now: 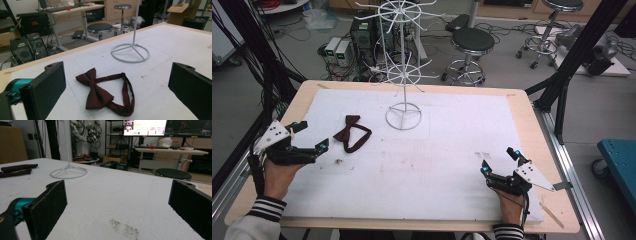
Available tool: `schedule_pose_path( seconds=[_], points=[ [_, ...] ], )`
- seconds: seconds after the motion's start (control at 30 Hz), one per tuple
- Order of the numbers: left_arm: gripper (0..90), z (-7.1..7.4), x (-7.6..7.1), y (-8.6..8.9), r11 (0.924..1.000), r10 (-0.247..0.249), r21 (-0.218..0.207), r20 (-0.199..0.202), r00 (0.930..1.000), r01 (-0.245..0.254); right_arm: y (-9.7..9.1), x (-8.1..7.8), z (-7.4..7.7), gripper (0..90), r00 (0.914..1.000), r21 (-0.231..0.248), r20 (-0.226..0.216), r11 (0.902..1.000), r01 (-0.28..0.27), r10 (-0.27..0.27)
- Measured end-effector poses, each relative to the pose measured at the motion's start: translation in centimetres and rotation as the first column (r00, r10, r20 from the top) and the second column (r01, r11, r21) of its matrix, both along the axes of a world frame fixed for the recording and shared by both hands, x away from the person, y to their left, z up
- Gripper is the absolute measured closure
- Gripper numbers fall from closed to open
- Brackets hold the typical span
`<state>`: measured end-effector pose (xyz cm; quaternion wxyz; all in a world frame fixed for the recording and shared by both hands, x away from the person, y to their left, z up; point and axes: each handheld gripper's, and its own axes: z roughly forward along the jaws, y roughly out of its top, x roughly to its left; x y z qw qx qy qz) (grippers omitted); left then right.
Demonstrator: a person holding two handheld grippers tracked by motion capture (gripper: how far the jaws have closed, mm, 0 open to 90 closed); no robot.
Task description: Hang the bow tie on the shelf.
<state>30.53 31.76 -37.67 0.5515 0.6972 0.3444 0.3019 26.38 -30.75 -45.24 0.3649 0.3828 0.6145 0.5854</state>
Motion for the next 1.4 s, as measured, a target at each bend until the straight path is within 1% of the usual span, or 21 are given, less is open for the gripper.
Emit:
schedule_pose_path(
  seconds=[0.03,0.2,0.23,0.4,0.47,0.6,0.67,0.77,0.8,0.9,0.97,1.0,1.03,1.07,1.13,1.2,1.23,1.27,1.33,1.37,1.4],
  points=[
    [1.7,0.7,0.5,0.0,0.9999,0.003,0.017,-0.019,0.9998,-0.003,0.0,0.0,0.0,1.2,1.0000,-0.003,0.002,1.0000,-0.001,0.001],
    [1.7,1.6,1.7,-0.1,0.9995,-0.001,0.032,-0.063,0.9980,0.003,0.0,0.0,0.0,1.2,1.0000,-0.002,0.002,1.0000,0.001,-0.001],
    [1.7,1.9,2.2,-0.3,0.9989,0.001,0.047,-0.088,0.9962,0.003,0.0,0.0,0.0,1.2,1.0000,-0.004,0.003,1.0000,0.000,0.000],
    [1.7,2.5,3.5,-0.6,0.9976,0.012,0.069,-0.120,0.9927,-0.004,0.0,0.0,0.0,1.2,1.0000,0.000,0.002,1.0000,-0.001,0.001],
    [1.7,2.6,4.5,-0.7,0.9964,0.022,0.084,-0.161,0.9867,-0.009,0.0,0.0,0.0,1.2,1.0000,0.000,0.003,1.0000,-0.001,0.001],
    [1.7,2.6,5.3,-0.9,0.9946,0.032,0.103,-0.182,0.9828,-0.014,0.0,0.0,0.0,1.1,1.0000,-0.001,0.001,1.0000,-0.001,0.001],
    [1.7,2.4,6.0,-0.9,0.9941,0.039,0.107,-0.204,0.9781,-0.018,0.0,0.0,0.0,1.1,1.0000,0.000,0.001,1.0000,-0.002,0.002],
    [1.7,2.1,6.9,-1.0,0.9902,0.047,0.139,-0.233,0.9713,-0.014,0.0,0.0,0.0,1.2,1.0000,0.001,0.001,1.0000,-0.002,0.002],
    [1.7,2.1,6.9,-1.0,0.9902,0.047,0.139,-0.233,0.9713,-0.014,0.0,0.0,0.0,1.2,1.0000,0.000,0.001,1.0000,0.000,0.000],
    [1.7,2.4,7.9,-1.2,0.9846,0.055,0.174,-0.264,0.9631,-0.008,0.0,0.0,0.0,1.2,1.0000,0.000,0.004,1.0000,0.000,0.000],
    [1.7,2.4,8.2,-1.3,0.9844,0.058,0.176,-0.264,0.9627,-0.011,0.0,0.0,0.0,1.2,1.0000,-0.002,0.004,1.0000,0.000,0.000],
    [1.7,2.4,8.7,-1.4,0.9814,0.061,0.192,-0.291,0.9547,-0.005,0.0,0.0,0.0,1.2,1.0000,0.000,0.003,1.0000,0.001,-0.001],
    [1.7,2.3,8.9,-1.5,0.9804,0.064,0.197,-0.303,0.9508,-0.003,0.0,0.0,0.0,1.1,1.0000,-0.001,0.005,1.0000,0.001,-0.001],
    [1.7,2.3,8.9,-1.5,0.9804,0.064,0.197,-0.303,0.9508,-0.003,0.0,0.0,0.0,1.1,1.0000,-0.001,0.005,1.0000,0.000,0.000],
    [1.7,2.2,9.5,-1.7,0.9751,0.076,0.222,-0.323,0.9434,-0.003,0.0,0.0,0.0,1.2,1.0000,0.000,0.004,1.0000,0.001,-0.001],
    [1.7,2.1,9.7,-1.7,0.9721,0.083,0.235,-0.325,0.9419,-0.005,0.0,0.0,0.0,1.2,1.0000,0.001,0.003,1.0000,0.000,0.000],
    [1.7,2.1,10.1,-1.9,0.9687,0.094,0.248,-0.344,0.9343,-0.006,0.0,0.0,0.0,1.2,1.0000,0.004,0.002,1.0000,-0.002,0.002],
    [1.7,2.0,10.4,-2.0,0.9665,0.095,0.257,-0.351,0.9317,-0.002,0.0,0.0,0.0,1.2,1.0000,0.005,0.001,1.0000,-0.002,0.002],
    [1.7,2.0,10.5,-2.1,0.9657,0.098,0.260,-0.349,0.9320,-0.004,-0.1,0.0,0.0,1.1,1.0000,0.000,0.007,1.0000,-0.002,0.002],
    [1.7,1.9,10.7,-2.2,0.9657,0.104,0.260,-0.354,0.9293,-0.009,0.0,-0.1,0.0,1.2,1.0000,0.007,-0.003,1.0000,0.000,0.000],
    [1.7,1.7,11.1,-2.3,0.9618,0.108,0.274,-0.373,0.9213,-0.002,-0.1,0.0,0.0,1.2,1.0000,0.002,0.005,1.0000,-0.002,0.002]
  ],
)
